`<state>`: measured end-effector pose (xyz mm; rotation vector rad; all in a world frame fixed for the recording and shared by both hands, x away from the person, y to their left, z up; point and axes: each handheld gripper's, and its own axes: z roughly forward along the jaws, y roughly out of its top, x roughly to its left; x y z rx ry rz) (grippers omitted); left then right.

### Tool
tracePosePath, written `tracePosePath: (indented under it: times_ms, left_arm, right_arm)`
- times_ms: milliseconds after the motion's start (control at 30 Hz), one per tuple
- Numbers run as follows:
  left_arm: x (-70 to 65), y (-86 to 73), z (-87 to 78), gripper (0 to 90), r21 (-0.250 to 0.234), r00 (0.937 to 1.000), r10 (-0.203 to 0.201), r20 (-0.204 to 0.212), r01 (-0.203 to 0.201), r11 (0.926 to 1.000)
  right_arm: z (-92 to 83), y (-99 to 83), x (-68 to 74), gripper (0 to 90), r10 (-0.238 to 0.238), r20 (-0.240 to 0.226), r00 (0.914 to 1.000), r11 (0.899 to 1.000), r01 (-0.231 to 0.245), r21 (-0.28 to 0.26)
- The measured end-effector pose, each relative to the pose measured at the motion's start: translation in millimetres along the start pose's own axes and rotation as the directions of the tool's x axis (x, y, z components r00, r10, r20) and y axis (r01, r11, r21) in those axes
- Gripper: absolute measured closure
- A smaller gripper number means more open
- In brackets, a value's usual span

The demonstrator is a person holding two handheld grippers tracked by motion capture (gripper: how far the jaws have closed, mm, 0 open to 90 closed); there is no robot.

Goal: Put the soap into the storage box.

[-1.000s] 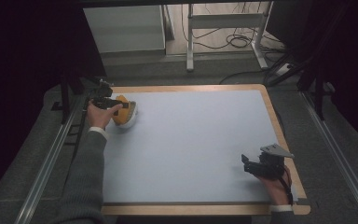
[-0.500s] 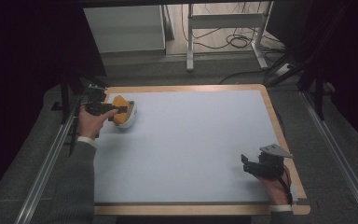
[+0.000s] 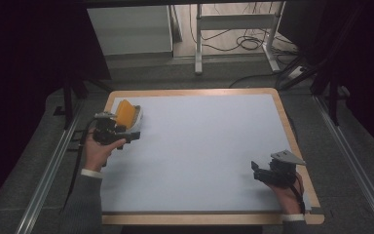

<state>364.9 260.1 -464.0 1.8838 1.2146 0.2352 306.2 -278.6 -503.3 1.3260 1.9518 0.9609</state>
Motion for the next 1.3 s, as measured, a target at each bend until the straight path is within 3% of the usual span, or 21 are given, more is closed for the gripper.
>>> tracePosePath:
  times_ms: [67, 233, 533, 1033, 1300]
  left_arm:
    - [-7.5, -12.9, 0.1, 22.9, -0.007, 0.9998, 0.020, -0.004, -0.020, 0.9998]
    - [-12.2, -35.7, -1.2, 21.1, -0.032, 0.9999, 0.005, -0.009, -0.006, 0.9995]
    - [-14.8, -64.3, 7.9, 21.4, 0.005, 0.9996, 0.004, 0.028, -0.005, 1.0000]
    - [-19.9, -67.8, 15.2, 20.3, 0.034, 0.9992, 0.029, 0.027, -0.029, 0.9990]
    - [-18.7, -68.9, 15.2, 19.5, 0.044, 0.9996, 0.017, 0.020, -0.018, 0.9989]
  right_arm:
    - [-0.7, 0.5, 0.0, 10.2, 0.000, 0.001, 1.0000, 1.000, 0.000, -0.002]
    - [-1.0, 0.3, -1.3, 10.2, 0.001, 0.002, 1.0000, 1.000, -0.001, -0.002]
    - [-0.1, 0.2, -0.9, 10.1, -0.004, 0.003, 1.0000, 1.000, 0.004, 0.000]
    - [-0.7, 0.0, -2.9, 10.1, -0.007, 0.005, 1.0000, 1.000, 0.007, -0.003]
    - [-0.1, 1.1, 0.5, 10.1, -0.020, -0.001, 0.9998, 1.000, 0.020, -0.009]
